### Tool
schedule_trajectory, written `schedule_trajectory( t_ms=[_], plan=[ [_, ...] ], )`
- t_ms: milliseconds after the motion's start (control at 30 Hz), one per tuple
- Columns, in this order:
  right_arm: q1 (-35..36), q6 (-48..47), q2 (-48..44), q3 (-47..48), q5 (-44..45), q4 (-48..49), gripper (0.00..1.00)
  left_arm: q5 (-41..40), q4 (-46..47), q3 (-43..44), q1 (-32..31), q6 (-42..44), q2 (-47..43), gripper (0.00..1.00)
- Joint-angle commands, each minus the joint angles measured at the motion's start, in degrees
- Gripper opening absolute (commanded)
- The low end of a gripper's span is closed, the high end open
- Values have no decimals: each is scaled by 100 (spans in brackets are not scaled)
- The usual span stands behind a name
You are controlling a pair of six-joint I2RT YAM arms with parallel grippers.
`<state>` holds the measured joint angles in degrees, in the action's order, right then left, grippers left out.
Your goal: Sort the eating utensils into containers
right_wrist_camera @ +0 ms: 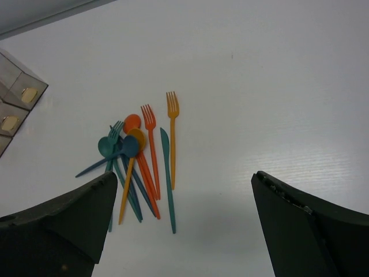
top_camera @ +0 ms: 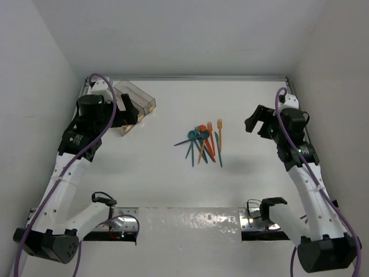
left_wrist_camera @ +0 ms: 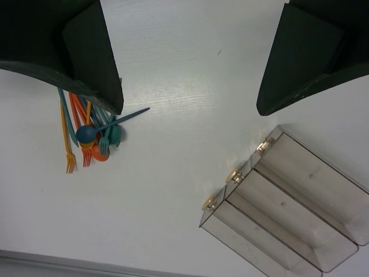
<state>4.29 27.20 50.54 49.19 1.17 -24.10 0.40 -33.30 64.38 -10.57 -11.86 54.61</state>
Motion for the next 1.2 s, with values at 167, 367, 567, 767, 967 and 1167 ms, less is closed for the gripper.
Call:
schedule_trajectory(
  t_ms=[167,367,567,767,967,1167],
  plan=[
    [10,-100,8,3,-99,177,99,943,359,-48,-190,289,356,92],
    [1,-312,34,-188,-327,177,95,593,544,136,-1410,351,1251,79],
    [1,-347,192,-138,-493,-227,83,847,553,733,-1852,728,2685,66],
    [10,-347,228,-190,-741,-333,82,636,298,1480,-1923,1510,4082,57],
    [1,-321,96,-313,-908,-306,83,1154,271,1771,-1931,2187,4900,56],
    [10,-338,8,-410,-961,-341,85,1208,289,1823,-1984,2609,5446,52]
  ],
)
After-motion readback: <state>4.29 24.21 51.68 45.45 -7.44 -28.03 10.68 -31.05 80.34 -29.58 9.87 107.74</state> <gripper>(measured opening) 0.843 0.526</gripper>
